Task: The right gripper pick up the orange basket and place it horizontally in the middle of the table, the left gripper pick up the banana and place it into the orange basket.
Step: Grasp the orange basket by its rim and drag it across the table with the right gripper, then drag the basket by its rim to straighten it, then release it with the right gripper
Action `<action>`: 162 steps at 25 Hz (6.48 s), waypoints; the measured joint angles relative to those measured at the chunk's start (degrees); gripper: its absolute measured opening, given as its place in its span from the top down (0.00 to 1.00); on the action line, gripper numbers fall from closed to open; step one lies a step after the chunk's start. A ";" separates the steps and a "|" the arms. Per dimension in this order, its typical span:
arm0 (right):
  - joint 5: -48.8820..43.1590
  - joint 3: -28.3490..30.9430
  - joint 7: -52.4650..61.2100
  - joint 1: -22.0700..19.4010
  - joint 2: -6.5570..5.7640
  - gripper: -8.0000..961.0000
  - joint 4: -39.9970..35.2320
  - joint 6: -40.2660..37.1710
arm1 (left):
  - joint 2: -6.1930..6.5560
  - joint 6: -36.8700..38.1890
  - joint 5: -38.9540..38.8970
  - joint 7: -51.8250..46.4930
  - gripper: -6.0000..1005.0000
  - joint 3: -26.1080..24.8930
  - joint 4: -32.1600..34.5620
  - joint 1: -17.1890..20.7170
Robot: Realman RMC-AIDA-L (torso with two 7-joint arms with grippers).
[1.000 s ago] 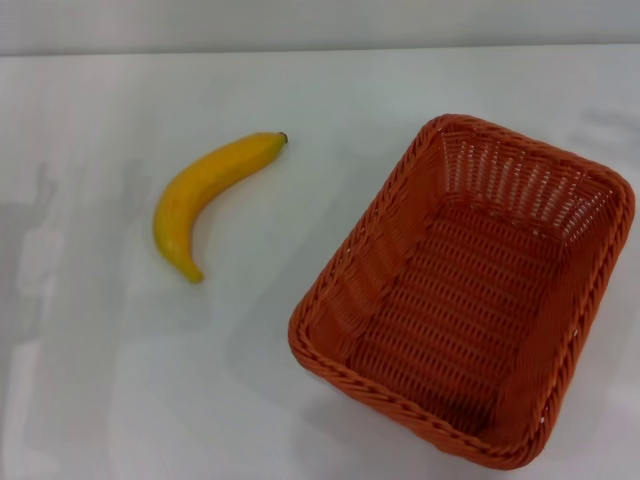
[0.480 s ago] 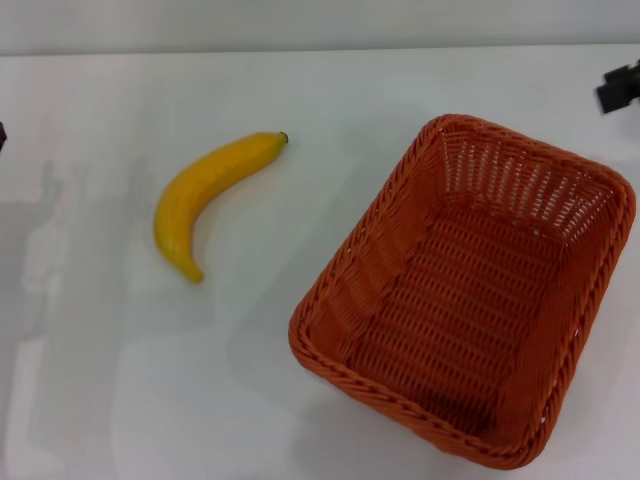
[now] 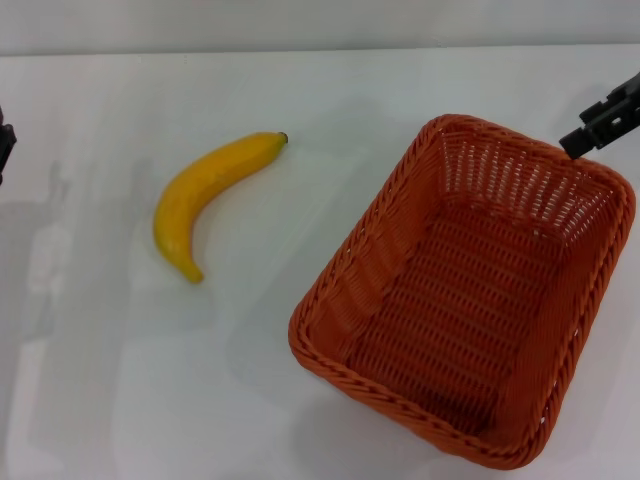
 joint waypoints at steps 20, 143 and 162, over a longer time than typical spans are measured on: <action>-9.79 -5.64 0.96 3.66 7.44 0.27 -2.76 11.07 | -0.11 -0.69 0.58 0.00 0.14 0.07 -0.25 -0.54; -6.59 14.46 8.20 -3.95 6.33 0.81 8.97 6.89 | -0.07 -2.26 1.27 0.00 0.14 1.48 0.11 -2.43; -3.85 18.91 8.69 -10.09 6.59 0.79 8.13 14.23 | 0.11 -2.26 0.82 0.00 0.14 1.40 0.10 -2.73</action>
